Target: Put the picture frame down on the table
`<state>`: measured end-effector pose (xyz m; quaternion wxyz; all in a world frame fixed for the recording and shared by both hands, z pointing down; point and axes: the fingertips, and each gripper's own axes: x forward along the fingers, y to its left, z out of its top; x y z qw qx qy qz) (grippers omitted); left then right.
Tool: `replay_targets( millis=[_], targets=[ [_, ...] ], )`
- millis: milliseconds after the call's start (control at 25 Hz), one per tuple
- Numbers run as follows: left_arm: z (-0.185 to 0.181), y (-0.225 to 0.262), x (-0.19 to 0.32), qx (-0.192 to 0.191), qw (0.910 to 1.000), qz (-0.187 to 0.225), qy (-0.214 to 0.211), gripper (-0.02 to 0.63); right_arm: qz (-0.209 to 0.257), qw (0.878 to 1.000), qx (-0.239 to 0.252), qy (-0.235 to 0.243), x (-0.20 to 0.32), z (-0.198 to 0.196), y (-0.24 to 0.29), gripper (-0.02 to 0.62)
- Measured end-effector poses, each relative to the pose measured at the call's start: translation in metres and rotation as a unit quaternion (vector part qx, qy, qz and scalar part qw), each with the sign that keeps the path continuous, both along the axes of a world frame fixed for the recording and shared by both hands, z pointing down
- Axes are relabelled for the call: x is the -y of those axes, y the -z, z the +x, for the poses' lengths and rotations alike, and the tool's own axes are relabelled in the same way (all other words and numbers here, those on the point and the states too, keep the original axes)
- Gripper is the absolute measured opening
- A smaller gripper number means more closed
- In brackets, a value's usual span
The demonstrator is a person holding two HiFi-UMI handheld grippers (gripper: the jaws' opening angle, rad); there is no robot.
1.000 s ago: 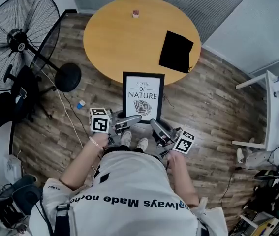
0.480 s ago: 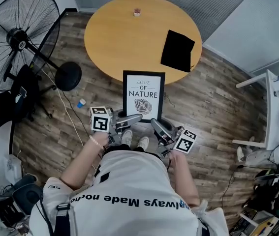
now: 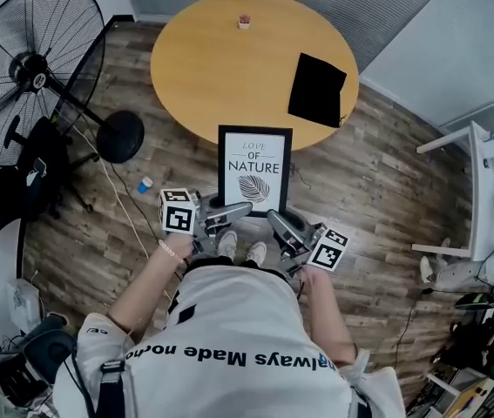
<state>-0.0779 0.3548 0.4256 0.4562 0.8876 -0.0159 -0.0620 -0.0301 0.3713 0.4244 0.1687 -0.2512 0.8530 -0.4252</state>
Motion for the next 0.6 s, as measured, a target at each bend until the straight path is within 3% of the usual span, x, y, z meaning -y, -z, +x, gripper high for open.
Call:
replay_targets(
  millis=[600],
  targets=[
    [-0.0053,-0.0053,-0.0002,0.002,0.9999,-0.003,-0.016,0.054,-0.005,1.0,0.014,-0.016,-0.0014,-0.0057,-0.0047,0.091]
  ],
)
